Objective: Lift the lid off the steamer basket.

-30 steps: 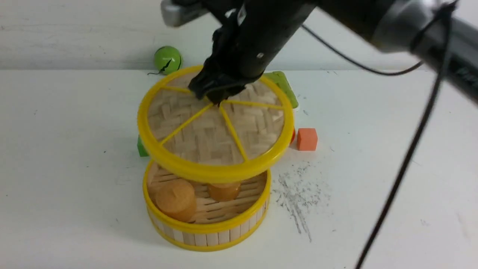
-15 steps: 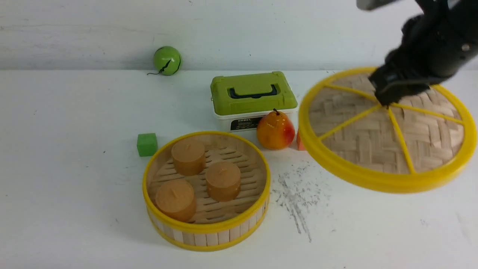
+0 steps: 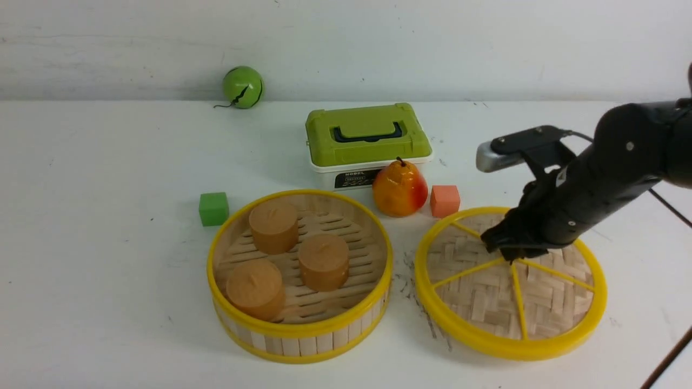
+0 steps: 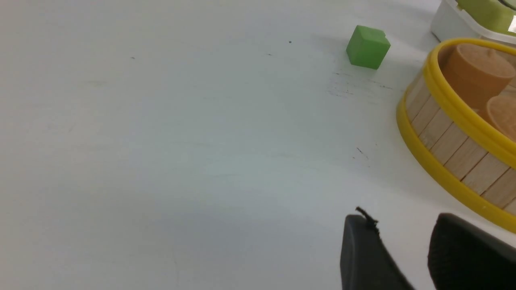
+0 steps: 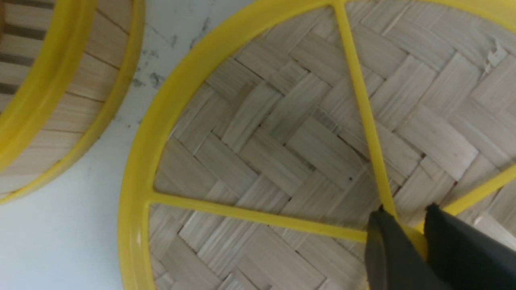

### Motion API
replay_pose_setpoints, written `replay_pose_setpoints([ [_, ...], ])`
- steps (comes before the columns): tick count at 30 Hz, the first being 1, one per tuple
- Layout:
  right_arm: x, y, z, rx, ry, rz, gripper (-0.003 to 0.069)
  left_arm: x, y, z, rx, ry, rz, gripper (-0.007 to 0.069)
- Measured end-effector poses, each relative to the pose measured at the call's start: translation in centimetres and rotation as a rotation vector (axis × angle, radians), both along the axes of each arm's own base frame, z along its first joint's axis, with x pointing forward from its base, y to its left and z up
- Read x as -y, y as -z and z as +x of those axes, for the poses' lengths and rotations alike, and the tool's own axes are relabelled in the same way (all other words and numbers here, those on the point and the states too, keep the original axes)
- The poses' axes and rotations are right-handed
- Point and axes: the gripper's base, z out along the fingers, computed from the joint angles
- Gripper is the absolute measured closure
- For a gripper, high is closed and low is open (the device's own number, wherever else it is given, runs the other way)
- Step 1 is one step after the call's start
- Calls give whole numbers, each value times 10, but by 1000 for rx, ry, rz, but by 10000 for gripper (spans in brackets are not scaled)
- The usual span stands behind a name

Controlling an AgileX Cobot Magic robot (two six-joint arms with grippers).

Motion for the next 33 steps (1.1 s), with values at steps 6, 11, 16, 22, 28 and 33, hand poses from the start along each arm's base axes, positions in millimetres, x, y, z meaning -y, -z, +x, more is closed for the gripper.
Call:
replay_pose_setpoints([
  [6, -1, 14, 6, -9, 5, -3, 554, 0, 0, 0, 0, 0, 0, 385],
  [11, -2, 15, 7, -4, 7, -1, 470, 0, 0, 0, 0, 0, 0, 385],
  [16, 0, 5, 0, -22, 2, -2, 378, 0, 0, 0, 0, 0, -1, 385],
  [22, 9, -74, -37, 132, -11, 45, 416, 0, 0, 0, -4, 0, -1, 385],
  [28, 29, -146, -110, 370, -9, 120, 558, 0, 1, 0, -8, 1, -2, 385],
  [33, 46, -155, -180, 497, -1, 188, 652, 0, 1, 0, -8, 1, -2, 385],
])
